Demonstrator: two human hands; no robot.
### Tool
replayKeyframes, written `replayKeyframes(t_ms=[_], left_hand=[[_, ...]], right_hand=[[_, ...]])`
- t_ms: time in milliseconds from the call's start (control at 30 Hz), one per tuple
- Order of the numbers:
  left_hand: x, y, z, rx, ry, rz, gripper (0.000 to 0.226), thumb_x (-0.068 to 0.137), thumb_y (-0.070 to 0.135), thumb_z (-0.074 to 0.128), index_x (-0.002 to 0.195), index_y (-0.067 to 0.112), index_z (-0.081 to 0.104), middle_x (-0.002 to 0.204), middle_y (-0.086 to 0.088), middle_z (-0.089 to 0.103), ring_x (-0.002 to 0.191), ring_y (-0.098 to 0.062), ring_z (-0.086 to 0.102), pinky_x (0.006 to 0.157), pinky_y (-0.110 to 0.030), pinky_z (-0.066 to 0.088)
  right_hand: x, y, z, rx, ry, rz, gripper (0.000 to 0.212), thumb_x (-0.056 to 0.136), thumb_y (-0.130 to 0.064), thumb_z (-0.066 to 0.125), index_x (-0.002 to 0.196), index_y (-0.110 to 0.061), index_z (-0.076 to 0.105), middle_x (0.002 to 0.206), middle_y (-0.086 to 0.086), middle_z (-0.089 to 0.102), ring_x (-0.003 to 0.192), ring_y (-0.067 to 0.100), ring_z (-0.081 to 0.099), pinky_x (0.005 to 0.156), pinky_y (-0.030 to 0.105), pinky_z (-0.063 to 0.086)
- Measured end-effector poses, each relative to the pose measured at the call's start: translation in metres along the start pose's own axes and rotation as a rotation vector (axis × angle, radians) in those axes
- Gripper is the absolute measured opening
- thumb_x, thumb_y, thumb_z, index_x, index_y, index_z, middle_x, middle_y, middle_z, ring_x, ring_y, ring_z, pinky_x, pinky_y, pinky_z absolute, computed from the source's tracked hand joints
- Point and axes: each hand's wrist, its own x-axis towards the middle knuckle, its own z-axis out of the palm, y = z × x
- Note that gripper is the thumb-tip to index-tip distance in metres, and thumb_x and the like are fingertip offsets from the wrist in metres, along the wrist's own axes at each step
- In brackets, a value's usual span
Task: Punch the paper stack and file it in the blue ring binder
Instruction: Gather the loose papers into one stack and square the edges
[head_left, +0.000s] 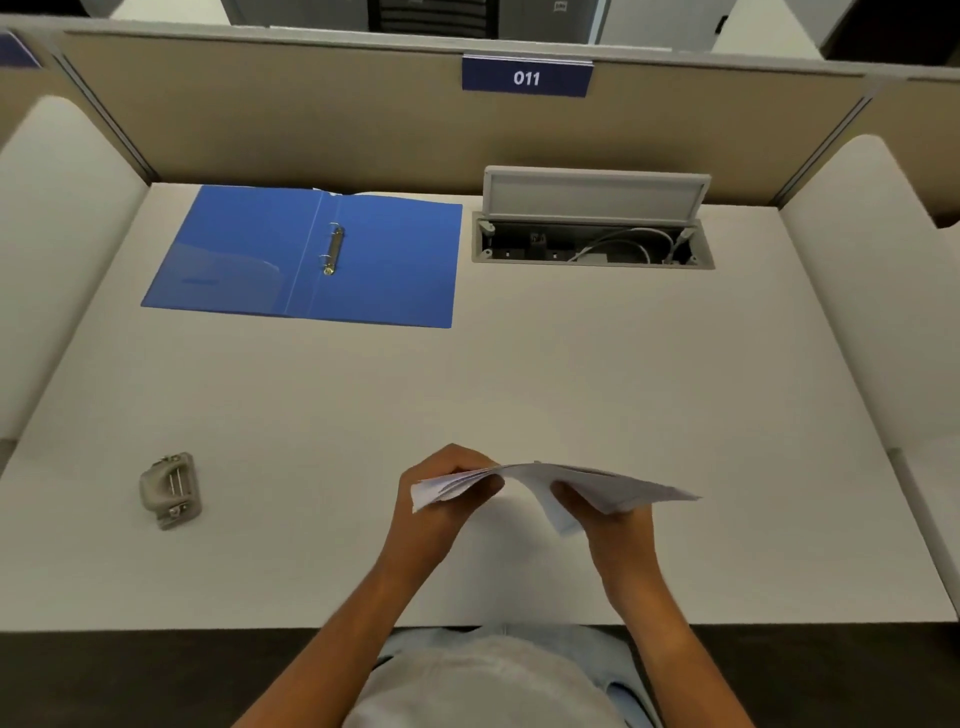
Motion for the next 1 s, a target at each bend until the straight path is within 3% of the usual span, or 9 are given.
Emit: replayKeyframes(t_ms=[133, 233, 367, 533, 700, 800, 867, 933, 1000], left_hand=[[0.002, 0.0, 0.002, -0.034, 0.05, -0.079, 0.039, 0.09, 0.015, 0.084, 0.087, 0.054, 0.079, 0.092, 0.015, 0.081, 0.086, -0.007, 0.077, 0.077, -0.026, 0.062], [0.004, 0.005, 0.002, -0.088, 0.086, -0.102, 0.013, 0.088, 0.02, 0.086, 0.092, 0.033, 0.082, 0.091, 0.0, 0.083, 0.085, -0.019, 0.079, 0.076, -0.04, 0.066], [0.009, 0.018, -0.009, -0.17, 0.075, -0.111, 0.022, 0.09, 0.027, 0.081, 0.112, 0.022, 0.076, 0.104, 0.004, 0.083, 0.095, -0.019, 0.081, 0.077, -0.034, 0.067], [0.007, 0.036, -0.022, -0.264, 0.053, -0.141, 0.03, 0.107, 0.035, 0.059, 0.132, 0.023, 0.068, 0.12, 0.002, 0.08, 0.107, -0.018, 0.079, 0.088, -0.039, 0.066], [0.005, 0.045, -0.033, -0.258, 0.133, -0.101, 0.026, 0.109, 0.035, 0.053, 0.127, 0.023, 0.068, 0.119, 0.003, 0.08, 0.105, -0.02, 0.079, 0.088, -0.043, 0.067], [0.009, 0.048, -0.042, -0.258, 0.163, -0.081, 0.022, 0.102, 0.028, 0.067, 0.124, 0.022, 0.068, 0.117, 0.0, 0.08, 0.106, -0.026, 0.078, 0.084, -0.038, 0.067], [0.015, 0.055, -0.06, -0.179, 0.222, 0.018, 0.052, 0.086, 0.028, 0.084, 0.131, 0.033, 0.06, 0.125, 0.002, 0.074, 0.114, -0.025, 0.073, 0.084, -0.03, 0.065], [0.024, 0.065, -0.085, -0.004, 0.244, 0.187, 0.093, 0.072, 0.026, 0.094, 0.149, 0.038, 0.044, 0.147, 0.007, 0.058, 0.132, -0.015, 0.061, 0.101, -0.027, 0.056], [0.03, 0.082, -0.108, 0.255, 0.158, 0.337, 0.111, 0.071, 0.029, 0.097, 0.161, 0.035, 0.032, 0.165, 0.018, 0.038, 0.149, -0.007, 0.042, 0.117, -0.025, 0.038]], right_hand=[[-0.002, 0.005, 0.011, -0.017, 0.001, 0.088, 0.021, 0.092, -0.01, 0.082, 0.101, -0.027, 0.075, 0.095, -0.001, 0.081, 0.096, 0.02, 0.076, 0.071, 0.022, 0.061], [-0.003, 0.006, 0.011, 0.017, -0.014, 0.058, 0.015, 0.096, -0.019, 0.079, 0.111, -0.02, 0.078, 0.098, 0.0, 0.084, 0.1, 0.024, 0.078, 0.075, 0.023, 0.063], [-0.007, -0.011, 0.01, 0.082, -0.052, -0.032, 0.029, 0.102, -0.018, 0.07, 0.13, -0.021, 0.072, 0.116, -0.008, 0.082, 0.105, 0.01, 0.078, 0.085, 0.027, 0.064], [-0.007, -0.025, 0.017, 0.1, -0.104, -0.044, 0.027, 0.109, -0.021, 0.057, 0.133, -0.022, 0.07, 0.122, -0.006, 0.08, 0.111, 0.012, 0.077, 0.085, 0.024, 0.063], [-0.008, -0.034, 0.023, 0.151, -0.111, -0.019, 0.023, 0.109, -0.019, 0.057, 0.127, -0.02, 0.071, 0.118, -0.002, 0.082, 0.107, 0.017, 0.079, 0.082, 0.025, 0.064], [-0.008, -0.039, 0.022, 0.093, -0.135, -0.074, 0.024, 0.109, -0.018, 0.057, 0.128, -0.021, 0.072, 0.118, -0.004, 0.082, 0.107, 0.015, 0.079, 0.084, 0.024, 0.063], [-0.006, -0.045, 0.013, -0.039, -0.162, -0.192, 0.023, 0.109, -0.017, 0.057, 0.125, -0.022, 0.073, 0.114, -0.005, 0.081, 0.105, 0.015, 0.078, 0.085, 0.025, 0.063], [-0.003, -0.055, 0.001, -0.215, -0.211, -0.322, 0.023, 0.11, -0.015, 0.056, 0.12, -0.026, 0.075, 0.107, -0.008, 0.08, 0.097, 0.012, 0.076, 0.084, 0.024, 0.061], [-0.001, -0.069, -0.01, -0.417, -0.267, -0.447, 0.029, 0.109, -0.008, 0.056, 0.116, -0.028, 0.076, 0.103, -0.014, 0.079, 0.093, 0.008, 0.075, 0.081, 0.02, 0.056]])
